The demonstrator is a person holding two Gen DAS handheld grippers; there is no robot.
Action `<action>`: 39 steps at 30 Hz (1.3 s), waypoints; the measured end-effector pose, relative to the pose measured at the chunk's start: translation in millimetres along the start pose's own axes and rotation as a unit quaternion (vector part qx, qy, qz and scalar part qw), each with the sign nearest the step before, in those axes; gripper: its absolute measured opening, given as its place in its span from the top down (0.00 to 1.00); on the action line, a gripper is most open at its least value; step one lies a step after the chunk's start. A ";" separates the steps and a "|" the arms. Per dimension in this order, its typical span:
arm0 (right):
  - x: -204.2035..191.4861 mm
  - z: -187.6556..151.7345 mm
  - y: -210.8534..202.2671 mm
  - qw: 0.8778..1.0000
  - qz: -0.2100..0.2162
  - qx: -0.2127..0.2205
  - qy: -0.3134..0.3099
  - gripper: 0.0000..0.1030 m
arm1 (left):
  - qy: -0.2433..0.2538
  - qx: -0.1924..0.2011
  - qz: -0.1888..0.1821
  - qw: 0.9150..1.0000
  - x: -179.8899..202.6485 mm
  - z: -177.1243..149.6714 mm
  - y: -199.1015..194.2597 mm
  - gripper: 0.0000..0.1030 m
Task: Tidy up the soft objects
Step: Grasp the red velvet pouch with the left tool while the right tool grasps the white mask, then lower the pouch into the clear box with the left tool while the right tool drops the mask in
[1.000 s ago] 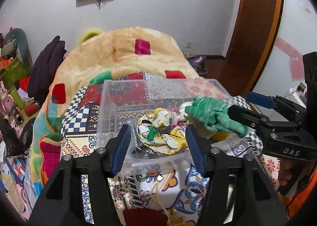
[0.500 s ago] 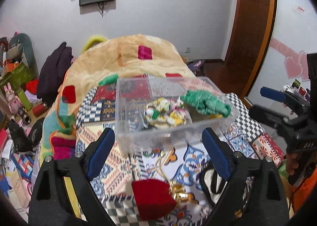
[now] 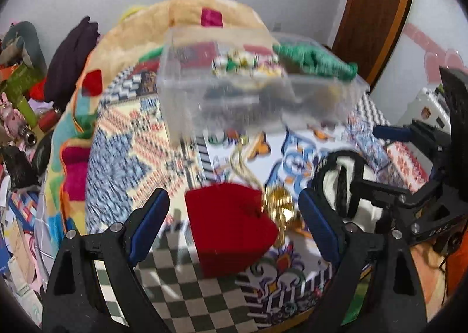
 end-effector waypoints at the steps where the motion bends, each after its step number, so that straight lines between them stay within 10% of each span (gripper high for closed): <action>1: -1.0 -2.3 2.6 1.000 0.000 -0.005 -0.002 0.00 | 0.001 -0.007 -0.002 1.000 1.2 -3.2 4.4 0.12; 11: -11.0 -14.0 21.2 0.998 0.020 -0.051 -0.026 0.16 | -0.004 -0.010 0.002 1.000 4.0 -10.3 21.5 0.12; 19: -1.7 -15.7 14.2 0.999 0.029 -0.039 -0.013 0.63 | 0.002 0.006 -0.004 1.000 4.3 -6.9 18.9 0.61; 23: -1.0 -14.2 12.1 0.999 0.034 -0.032 -0.006 0.78 | 0.007 0.009 -0.006 1.000 5.8 -7.8 18.2 0.70; 39: 5.2 8.9 -51.4 0.996 0.018 0.083 0.012 0.82 | 0.023 0.082 -0.003 0.996 9.8 16.5 -36.2 0.72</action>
Point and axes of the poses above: each gripper's, at about its wrist camera, not at the fingertips, and y roughly the way its jaws point, x to its right, z to its top, the point moved 2 cm from there along y, roughly the way its jaws point, and after that the axes turned 14 degrees about -x, right-handed, at the moved point
